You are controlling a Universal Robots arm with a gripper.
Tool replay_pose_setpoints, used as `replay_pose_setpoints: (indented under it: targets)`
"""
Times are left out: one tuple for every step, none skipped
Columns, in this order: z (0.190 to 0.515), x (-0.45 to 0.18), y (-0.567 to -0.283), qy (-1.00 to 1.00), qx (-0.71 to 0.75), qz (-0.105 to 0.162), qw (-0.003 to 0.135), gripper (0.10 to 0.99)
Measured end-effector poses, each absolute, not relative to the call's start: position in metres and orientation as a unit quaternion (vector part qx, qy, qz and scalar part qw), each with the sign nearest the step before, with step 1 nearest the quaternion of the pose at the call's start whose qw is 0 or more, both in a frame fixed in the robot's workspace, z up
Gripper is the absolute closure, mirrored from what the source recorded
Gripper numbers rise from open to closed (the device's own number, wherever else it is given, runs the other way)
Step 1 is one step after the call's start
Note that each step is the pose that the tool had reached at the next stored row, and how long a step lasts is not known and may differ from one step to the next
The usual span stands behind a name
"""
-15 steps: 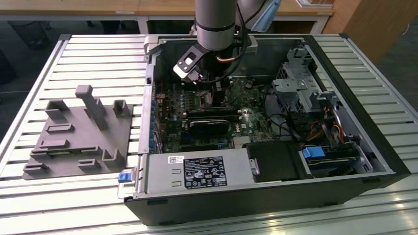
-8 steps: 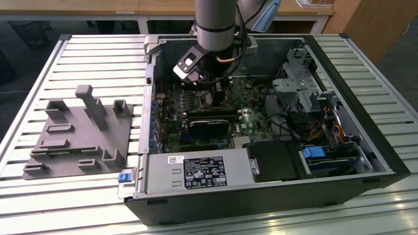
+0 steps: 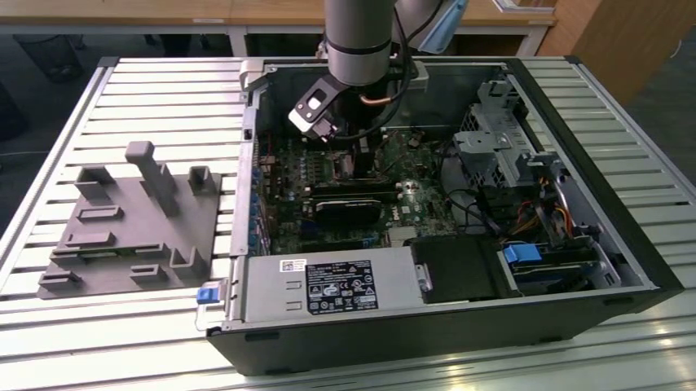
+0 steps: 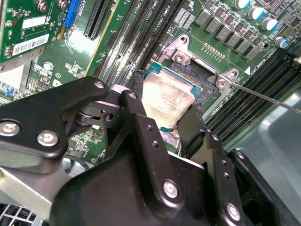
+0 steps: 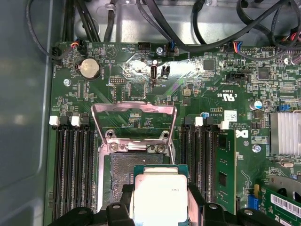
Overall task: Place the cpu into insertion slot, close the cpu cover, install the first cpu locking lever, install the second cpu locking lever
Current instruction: 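Place the cpu into insertion slot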
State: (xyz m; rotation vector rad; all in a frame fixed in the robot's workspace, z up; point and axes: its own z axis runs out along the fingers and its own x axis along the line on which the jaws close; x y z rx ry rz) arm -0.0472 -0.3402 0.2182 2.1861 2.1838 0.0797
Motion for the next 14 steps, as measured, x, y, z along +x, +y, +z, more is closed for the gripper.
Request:
replay_pose_setpoints:
  targets:
    - [0.2181, -0.0473, -0.3402, 0.706, 0.707, 0.026, 0.025, 0.549]
    - [0.2173, -0.0473, -0.3402, 0.706, 0.707, 0.026, 0.025, 0.549]
    - [0.2170, -0.0473, -0.3402, 0.706, 0.707, 0.026, 0.025, 0.549]
    - [0.2169, -0.0472, -0.3402, 0.706, 0.707, 0.026, 0.025, 0.549]
    - [0.2169, -0.0473, -0.3402, 0.706, 0.707, 0.026, 0.025, 0.549]
    - [0.2168, -0.0472, -0.3402, 0.706, 0.707, 0.026, 0.025, 0.549]
    - [0.2167, -0.0472, -0.3402, 0.706, 0.707, 0.026, 0.025, 0.549]
    - [0.2164, -0.0472, -0.3402, 0.706, 0.707, 0.026, 0.025, 0.549]
    - [0.2160, -0.0472, -0.3402, 0.706, 0.707, 0.026, 0.025, 0.549]
    - [0.2156, -0.0472, -0.3400, 0.706, 0.707, 0.026, 0.025, 0.549]
    - [0.2151, -0.0473, -0.3399, 0.706, 0.707, 0.026, 0.025, 0.549]
    - [0.2146, -0.0473, -0.3396, 0.706, 0.707, 0.026, 0.025, 0.549]
    - [0.2141, -0.0473, -0.3390, 0.706, 0.707, 0.026, 0.025, 0.549]
    - [0.2136, -0.0472, -0.3382, 0.706, 0.707, 0.026, 0.025, 0.549]
